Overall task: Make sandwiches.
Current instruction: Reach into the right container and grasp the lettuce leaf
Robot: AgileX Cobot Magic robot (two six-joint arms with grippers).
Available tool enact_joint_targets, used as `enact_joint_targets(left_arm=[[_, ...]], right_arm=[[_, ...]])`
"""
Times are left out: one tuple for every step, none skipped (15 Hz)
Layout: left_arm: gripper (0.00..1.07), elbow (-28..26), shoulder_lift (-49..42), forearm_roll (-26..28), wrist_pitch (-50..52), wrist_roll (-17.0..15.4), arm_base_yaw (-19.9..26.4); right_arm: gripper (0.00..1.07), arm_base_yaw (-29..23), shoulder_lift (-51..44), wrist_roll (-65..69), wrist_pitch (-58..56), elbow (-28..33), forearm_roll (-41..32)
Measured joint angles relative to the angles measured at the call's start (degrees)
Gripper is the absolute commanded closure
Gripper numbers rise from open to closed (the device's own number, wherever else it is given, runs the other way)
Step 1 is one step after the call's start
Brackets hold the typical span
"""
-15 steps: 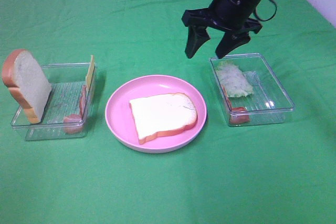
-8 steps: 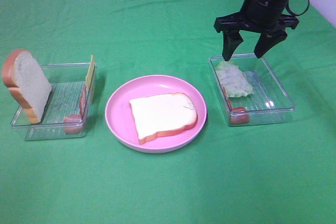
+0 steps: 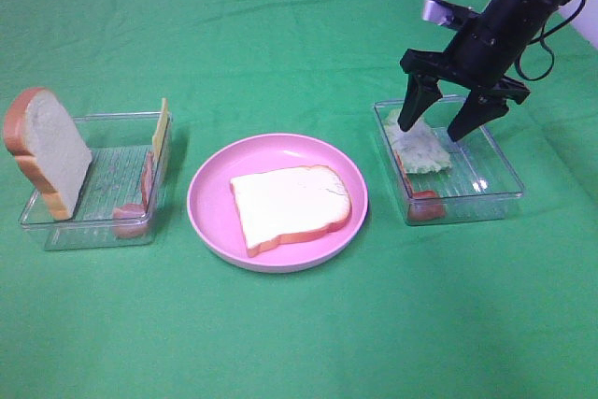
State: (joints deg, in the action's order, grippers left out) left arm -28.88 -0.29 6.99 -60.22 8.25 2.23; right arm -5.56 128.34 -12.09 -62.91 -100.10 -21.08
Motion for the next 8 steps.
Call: enact_joint_targets(left_arm=[[0.29,0.0,0.0,0.0,0.0,0.0,0.0],[0.29,0.0,0.0,0.0,0.0,0.0,0.0],[0.29,0.0,0.0,0.0,0.0,0.0,0.0],[0.29,0.0,0.0,0.0,0.0,0.0,0.0],[0.29,0.0,0.0,0.0,0.0,0.0,0.0],[0.29,0.0,0.0,0.0,0.0,0.0,0.0],[0.29,0.0,0.0,0.0,0.0,0.0,0.0],[0.29,0.0,0.0,0.0,0.0,0.0,0.0]], right_arm=[[0.36,0.0,0.74,-0.23,0.0,0.0,-0.11],[0.36,0.0,1.66,-0.57,0.0,0.0,-0.17],[0.36,0.0,3.21,-0.63,0.17,0.0,-0.17],[0.38,0.0,4.07,-0.63,0.74,0.0,-0.17],[0.44,0.0,4.24,-0.63,1.32,0.0,-0.17],[0.44,0.0,4.24,-0.63,1.32,0.0,-0.17],[0.52,0.0,4.3,-0.69,1.49,0.0,-0.17],[0.66,0.06,4.3,-0.8,1.55,0.0,-0.17]])
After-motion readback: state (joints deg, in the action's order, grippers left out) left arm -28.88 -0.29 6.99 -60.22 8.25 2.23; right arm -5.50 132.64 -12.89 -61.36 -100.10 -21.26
